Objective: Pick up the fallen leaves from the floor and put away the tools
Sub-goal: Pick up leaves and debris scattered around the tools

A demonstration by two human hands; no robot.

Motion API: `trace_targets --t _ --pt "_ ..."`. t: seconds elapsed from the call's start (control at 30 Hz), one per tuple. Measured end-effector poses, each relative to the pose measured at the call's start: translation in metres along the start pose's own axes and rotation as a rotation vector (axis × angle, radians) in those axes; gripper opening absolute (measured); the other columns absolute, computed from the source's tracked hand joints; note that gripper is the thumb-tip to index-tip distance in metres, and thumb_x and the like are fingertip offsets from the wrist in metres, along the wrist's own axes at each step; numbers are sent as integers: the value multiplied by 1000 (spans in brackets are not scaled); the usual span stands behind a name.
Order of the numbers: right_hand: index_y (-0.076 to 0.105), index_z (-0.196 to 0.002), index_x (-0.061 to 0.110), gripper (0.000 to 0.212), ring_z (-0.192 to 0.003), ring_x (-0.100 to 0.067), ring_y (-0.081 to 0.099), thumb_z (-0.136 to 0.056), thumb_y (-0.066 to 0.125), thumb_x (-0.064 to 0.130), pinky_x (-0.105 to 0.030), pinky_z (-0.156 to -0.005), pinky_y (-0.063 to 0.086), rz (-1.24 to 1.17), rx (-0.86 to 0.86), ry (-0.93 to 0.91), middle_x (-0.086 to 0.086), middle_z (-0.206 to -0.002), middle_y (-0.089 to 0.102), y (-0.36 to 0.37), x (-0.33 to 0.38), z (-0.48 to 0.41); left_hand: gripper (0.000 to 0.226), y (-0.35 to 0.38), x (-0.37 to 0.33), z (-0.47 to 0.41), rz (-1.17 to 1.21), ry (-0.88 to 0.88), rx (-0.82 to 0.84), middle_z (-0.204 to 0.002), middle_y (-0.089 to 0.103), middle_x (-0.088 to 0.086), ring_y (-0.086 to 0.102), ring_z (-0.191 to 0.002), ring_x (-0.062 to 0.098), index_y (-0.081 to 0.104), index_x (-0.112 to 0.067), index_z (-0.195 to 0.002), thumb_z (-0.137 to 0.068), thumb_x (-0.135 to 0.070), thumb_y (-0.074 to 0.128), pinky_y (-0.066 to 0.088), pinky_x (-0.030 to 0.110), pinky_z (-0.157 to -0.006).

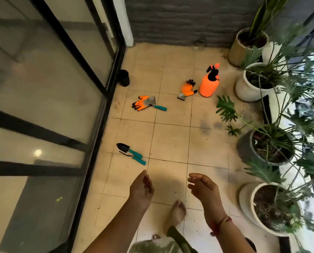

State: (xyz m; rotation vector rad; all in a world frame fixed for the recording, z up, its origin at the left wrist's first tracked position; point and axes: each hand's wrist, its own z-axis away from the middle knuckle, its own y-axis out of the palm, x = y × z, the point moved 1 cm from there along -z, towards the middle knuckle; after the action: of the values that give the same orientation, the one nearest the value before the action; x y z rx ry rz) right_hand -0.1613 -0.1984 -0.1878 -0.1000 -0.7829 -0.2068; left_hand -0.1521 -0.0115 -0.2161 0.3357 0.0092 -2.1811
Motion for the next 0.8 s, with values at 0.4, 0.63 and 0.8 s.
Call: trace_targets --t 0.4,0.63,0.8 --pt "67 -99 8 21 -94 -26 64 -96 46 7 -36 -87 47 -182 -183 45 -11 -101 68 14 36 -25 17 44 -64 -7 -133 34 -37 -53 57 -3 50 -48 6 60 -12 -75 -90 -19 63 37 18 -52" --pt "65 -100 9 21 -96 -27 61 -97 44 6 -34 -81 46 -340 -265 149 -11 -103 66 87 31 -32 15 44 -118 -35 -227 -50 -65 -59 56 -2 46 -53 7 60 -11 -77 -90 -18 63 33 19 -55" --pt "64 -104 12 21 -103 -27 61 -98 43 12 -35 -85 47 -364 -229 179 -9 -108 66 148 31 -36 14 45 -165 -43 -263 -40 0 -69 51 -1 43 -58 7 58 -11 -80 -91 -18 61 31 19 -57"
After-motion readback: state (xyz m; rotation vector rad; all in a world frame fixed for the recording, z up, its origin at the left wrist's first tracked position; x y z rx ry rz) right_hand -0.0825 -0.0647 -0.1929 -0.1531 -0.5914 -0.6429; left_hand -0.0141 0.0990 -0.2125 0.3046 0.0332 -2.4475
